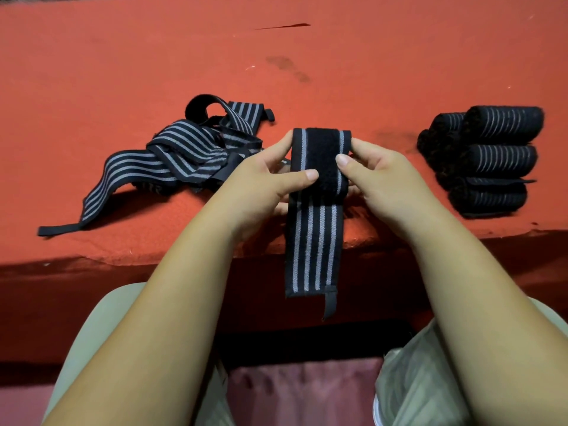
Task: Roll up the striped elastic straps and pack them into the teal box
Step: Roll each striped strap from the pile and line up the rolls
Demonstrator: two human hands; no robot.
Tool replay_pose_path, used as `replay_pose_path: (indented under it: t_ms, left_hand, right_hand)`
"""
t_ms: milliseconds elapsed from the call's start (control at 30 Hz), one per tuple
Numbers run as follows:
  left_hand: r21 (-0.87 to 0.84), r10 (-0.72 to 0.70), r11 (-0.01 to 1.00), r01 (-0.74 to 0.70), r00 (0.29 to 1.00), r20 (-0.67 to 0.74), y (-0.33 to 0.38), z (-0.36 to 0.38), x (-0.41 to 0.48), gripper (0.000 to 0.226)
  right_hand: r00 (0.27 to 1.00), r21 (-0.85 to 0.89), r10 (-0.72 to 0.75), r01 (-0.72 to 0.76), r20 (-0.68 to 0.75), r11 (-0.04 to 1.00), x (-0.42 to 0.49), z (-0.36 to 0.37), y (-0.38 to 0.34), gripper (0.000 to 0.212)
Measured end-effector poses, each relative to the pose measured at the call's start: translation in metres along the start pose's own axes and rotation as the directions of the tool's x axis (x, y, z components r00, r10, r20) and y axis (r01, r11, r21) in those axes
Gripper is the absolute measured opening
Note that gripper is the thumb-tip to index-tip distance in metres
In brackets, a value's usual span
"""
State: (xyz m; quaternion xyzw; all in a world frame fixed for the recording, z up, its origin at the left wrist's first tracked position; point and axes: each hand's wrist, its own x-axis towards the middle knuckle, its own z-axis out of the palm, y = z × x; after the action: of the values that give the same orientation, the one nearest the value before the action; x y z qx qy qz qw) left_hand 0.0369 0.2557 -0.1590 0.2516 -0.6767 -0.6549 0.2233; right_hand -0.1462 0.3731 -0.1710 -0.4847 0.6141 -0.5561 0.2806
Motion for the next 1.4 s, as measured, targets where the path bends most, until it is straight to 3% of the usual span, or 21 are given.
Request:
replay_pose_path:
  t_ms: [67, 167, 300, 400, 567, 733, 833, 1033, 1133, 1233, 1400]
  left_hand:
    - [0.014, 0.006, 1.0, -0.006, 1.0, -0.025, -0.003, -0.002, 0.003, 0.074]
    - [-0.029, 0.052, 0.998, -0.053, 0.998, -0.043, -0.007, 0.0, 0.003, 0.063]
    - [-0.084, 0.07, 0.993, -0.077, 0.994, -0.086, -0.007, 0.003, 0.002, 0.043]
    - [-0.102, 0.047, 0.993, -0.056, 0.995, -0.087, -0.003, 0.004, 0.002, 0.039]
    - [0.036, 0.035, 0.999, -0.033, 0.996, -0.079, -0.001, -0.001, -0.002, 0.04]
    - [-0.111, 0.042, 0.993, -0.051, 0.996, -0.082, 0.0, 0.001, -0.001, 0.044]
    - [-0.23, -0.021, 0.973, -0.003, 0.994, -0.104, -0.002, 0.001, 0.002, 0.032]
    - [-0.194, -0.106, 0.977, 0.091, 0.992, -0.071, 0.0, 0.001, 0.0, 0.024]
    - [-0.192, -0.148, 0.974, 0.121, 0.98, -0.133, 0.006, 0.005, -0.001, 0.038]
    - [-0.24, -0.158, 0.963, 0.126, 0.98, -0.119, 0.01, 0.006, -0.002, 0.049]
    - [-0.216, -0.12, 0.971, 0.1, 0.99, -0.08, 0.006, 0.004, -0.002, 0.027]
  right_hand:
    - [1.0, 0.049, -0.003, 0.004, -0.004, 0.999, 0.003, 0.001, 0.003, 0.037]
    - [0.999, 0.092, 0.04, -0.041, 0.019, 0.995, 0.007, -0.003, 0.007, 0.047]
    - [0.992, 0.087, 0.109, -0.114, 0.059, 0.99, 0.004, -0.009, 0.007, 0.024]
    - [0.996, 0.094, 0.086, -0.085, -0.005, 0.992, 0.003, -0.009, 0.008, 0.021]
    - [0.994, 0.126, 0.101, -0.095, -0.04, 0.987, 0.003, -0.007, 0.008, 0.025]
    - [0.996, 0.12, 0.086, -0.084, -0.008, 0.989, 0.0, -0.008, 0.005, 0.032]
    - [0.998, 0.159, 0.045, -0.038, -0.042, 0.987, 0.001, -0.009, 0.003, 0.032]
    - [0.987, 0.135, -0.013, 0.035, -0.161, 0.99, 0.001, -0.009, 0.005, 0.03]
    - [0.977, 0.036, -0.041, 0.049, -0.211, 0.998, 0.003, -0.009, 0.008, 0.023]
    - [0.98, 0.099, -0.014, 0.034, -0.2, 0.994, 0.003, -0.004, 0.007, 0.024]
    - [0.986, 0.105, -0.013, 0.031, -0.167, 0.994, 0.002, -0.001, 0.004, 0.034]
